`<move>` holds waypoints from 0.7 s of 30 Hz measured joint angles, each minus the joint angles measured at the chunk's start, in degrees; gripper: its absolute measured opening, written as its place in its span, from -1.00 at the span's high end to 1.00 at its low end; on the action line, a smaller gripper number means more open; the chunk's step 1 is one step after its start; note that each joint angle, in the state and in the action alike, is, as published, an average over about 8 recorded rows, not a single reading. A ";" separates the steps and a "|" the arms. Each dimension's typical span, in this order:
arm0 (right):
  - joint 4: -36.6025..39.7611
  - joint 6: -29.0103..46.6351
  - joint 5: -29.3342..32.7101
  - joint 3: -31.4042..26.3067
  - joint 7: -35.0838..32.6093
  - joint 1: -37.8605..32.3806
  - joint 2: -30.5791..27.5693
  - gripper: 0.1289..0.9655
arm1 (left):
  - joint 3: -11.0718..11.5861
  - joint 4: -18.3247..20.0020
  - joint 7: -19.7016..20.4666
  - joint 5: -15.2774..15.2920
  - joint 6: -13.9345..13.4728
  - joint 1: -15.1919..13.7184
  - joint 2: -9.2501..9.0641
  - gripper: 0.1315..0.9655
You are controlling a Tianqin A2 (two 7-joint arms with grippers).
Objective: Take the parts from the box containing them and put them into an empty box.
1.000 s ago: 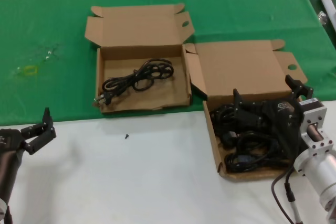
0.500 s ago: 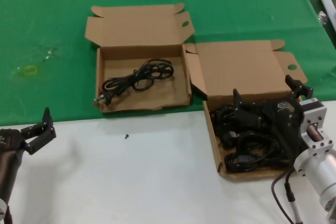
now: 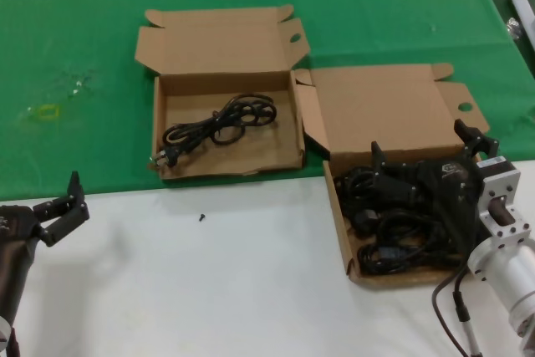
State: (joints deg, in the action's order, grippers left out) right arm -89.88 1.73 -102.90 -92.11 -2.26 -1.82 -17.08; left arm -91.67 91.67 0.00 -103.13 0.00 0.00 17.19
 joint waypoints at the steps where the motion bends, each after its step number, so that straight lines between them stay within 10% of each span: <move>1: 0.00 0.00 0.00 0.00 0.00 0.00 0.00 -1.00 | 0.00 0.00 0.00 0.00 0.00 0.00 0.00 -1.00; 21: 0.00 0.00 0.00 0.00 0.00 0.00 0.00 -1.00 | 0.00 0.00 0.00 0.00 0.00 0.00 0.00 -1.00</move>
State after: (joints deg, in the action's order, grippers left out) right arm -89.88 1.73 -102.90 -92.11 -2.26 -1.82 -17.08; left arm -91.67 91.67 0.00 -103.13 0.00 0.00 17.19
